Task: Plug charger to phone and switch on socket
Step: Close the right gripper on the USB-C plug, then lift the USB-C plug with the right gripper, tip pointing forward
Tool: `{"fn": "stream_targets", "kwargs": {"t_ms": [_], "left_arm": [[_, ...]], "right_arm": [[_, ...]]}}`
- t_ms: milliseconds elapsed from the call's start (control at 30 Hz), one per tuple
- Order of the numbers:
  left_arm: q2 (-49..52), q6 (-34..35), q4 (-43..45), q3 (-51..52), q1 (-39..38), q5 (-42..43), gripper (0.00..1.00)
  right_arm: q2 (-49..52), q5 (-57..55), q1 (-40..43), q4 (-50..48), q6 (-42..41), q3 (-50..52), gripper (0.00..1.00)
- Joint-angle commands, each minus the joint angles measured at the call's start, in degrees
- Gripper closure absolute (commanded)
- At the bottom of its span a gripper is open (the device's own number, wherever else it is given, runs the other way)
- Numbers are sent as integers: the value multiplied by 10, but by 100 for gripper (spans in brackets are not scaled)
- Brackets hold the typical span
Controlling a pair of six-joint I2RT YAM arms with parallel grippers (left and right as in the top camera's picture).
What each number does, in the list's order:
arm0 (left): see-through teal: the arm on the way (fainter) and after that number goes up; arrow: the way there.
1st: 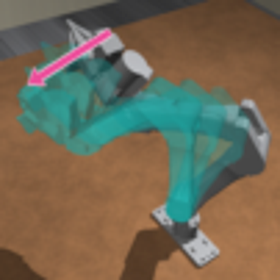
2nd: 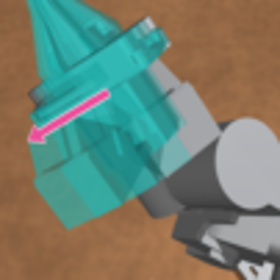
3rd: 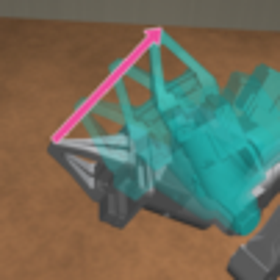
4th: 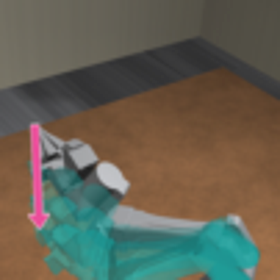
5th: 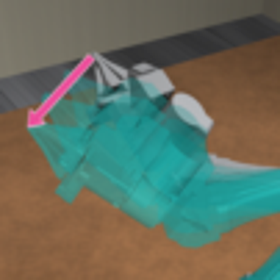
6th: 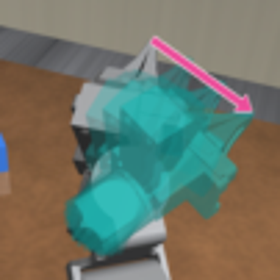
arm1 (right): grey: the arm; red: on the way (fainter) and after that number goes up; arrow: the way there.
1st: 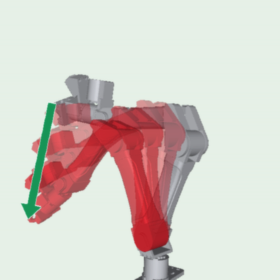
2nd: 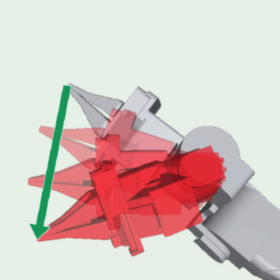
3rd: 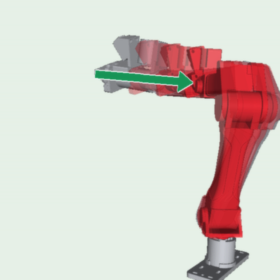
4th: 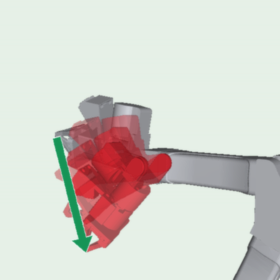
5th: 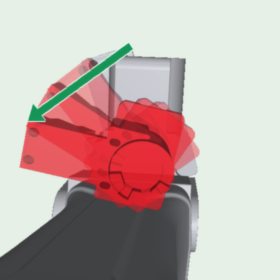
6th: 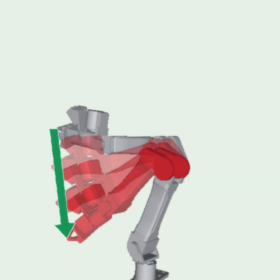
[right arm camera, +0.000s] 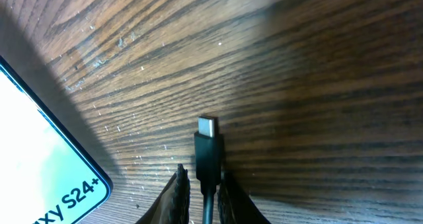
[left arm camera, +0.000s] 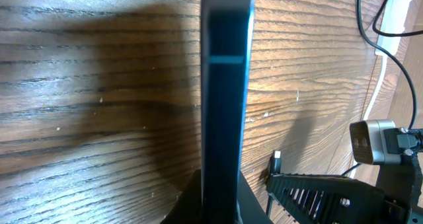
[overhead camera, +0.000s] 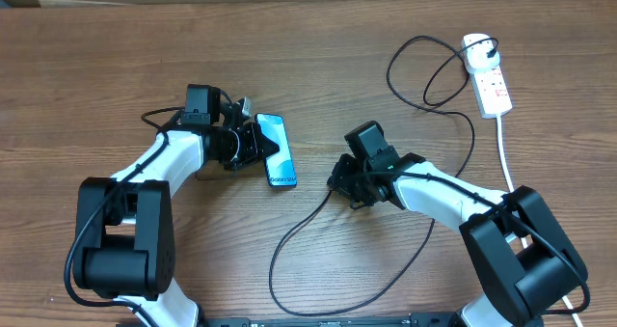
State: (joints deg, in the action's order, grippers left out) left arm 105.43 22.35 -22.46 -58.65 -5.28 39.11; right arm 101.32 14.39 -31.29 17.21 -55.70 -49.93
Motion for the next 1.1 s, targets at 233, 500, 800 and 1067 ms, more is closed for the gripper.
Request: {"fn": "stream_targets", "kwargs": {"t_ms": [233,500,800,1067], "left_arm": [[2,-1,2,-5,-4,14,96],[2,-1,2,-5,-4,14,96],[2,-16,9,-5,-4,52,96],[-3,-35,69,-5,-3,231,96]], "right_arm": [[17,-23,-5,-1,3,1,87],[17,-23,-5,-1,3,1,92],[15,12,-5,-17,8,-1,96],[-63,92,12,-29,79,-1,96]]}}
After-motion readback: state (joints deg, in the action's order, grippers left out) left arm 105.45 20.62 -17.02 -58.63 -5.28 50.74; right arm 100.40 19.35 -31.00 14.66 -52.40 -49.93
